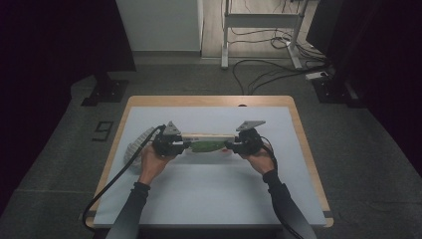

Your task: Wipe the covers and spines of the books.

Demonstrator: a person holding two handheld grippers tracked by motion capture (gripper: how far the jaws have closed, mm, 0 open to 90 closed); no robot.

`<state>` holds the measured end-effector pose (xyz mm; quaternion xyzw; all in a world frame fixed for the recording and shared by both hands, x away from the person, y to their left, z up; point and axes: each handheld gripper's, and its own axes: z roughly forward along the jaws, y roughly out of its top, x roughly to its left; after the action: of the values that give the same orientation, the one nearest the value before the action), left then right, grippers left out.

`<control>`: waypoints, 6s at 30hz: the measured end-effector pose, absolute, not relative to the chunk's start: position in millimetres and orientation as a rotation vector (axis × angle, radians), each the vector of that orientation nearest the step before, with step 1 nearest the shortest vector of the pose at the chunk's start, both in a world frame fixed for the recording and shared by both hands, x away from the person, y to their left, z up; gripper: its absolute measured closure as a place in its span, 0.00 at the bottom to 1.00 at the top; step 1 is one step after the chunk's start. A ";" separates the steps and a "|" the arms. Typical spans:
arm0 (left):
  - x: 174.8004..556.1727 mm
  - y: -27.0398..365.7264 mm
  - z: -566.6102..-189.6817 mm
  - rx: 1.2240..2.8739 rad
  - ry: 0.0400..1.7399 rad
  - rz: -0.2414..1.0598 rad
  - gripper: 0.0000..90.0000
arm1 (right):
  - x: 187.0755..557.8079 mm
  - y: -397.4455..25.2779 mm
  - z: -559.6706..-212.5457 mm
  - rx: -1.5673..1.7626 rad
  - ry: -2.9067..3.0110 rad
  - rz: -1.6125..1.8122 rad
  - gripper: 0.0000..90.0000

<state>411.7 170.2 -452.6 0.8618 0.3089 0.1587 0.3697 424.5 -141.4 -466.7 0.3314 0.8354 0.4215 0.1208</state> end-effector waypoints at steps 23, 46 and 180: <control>380.4 181.8 -463.0 2.188 0.805 0.226 0.56 | 394.6 -147.1 -477.2 1.005 2.510 1.250 0.48; 351.6 182.3 -484.7 2.200 0.850 0.154 0.48 | 361.1 -152.2 -495.8 1.015 2.543 1.260 0.39; 297.5 231.7 -498.2 2.235 0.916 0.382 0.00 | 328.6 -196.7 -491.0 0.918 2.406 1.122 0.00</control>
<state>297.5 231.7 -498.2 0.8593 0.3519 0.1467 0.3410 328.6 -196.7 -491.0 0.3222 0.8448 0.3938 0.1655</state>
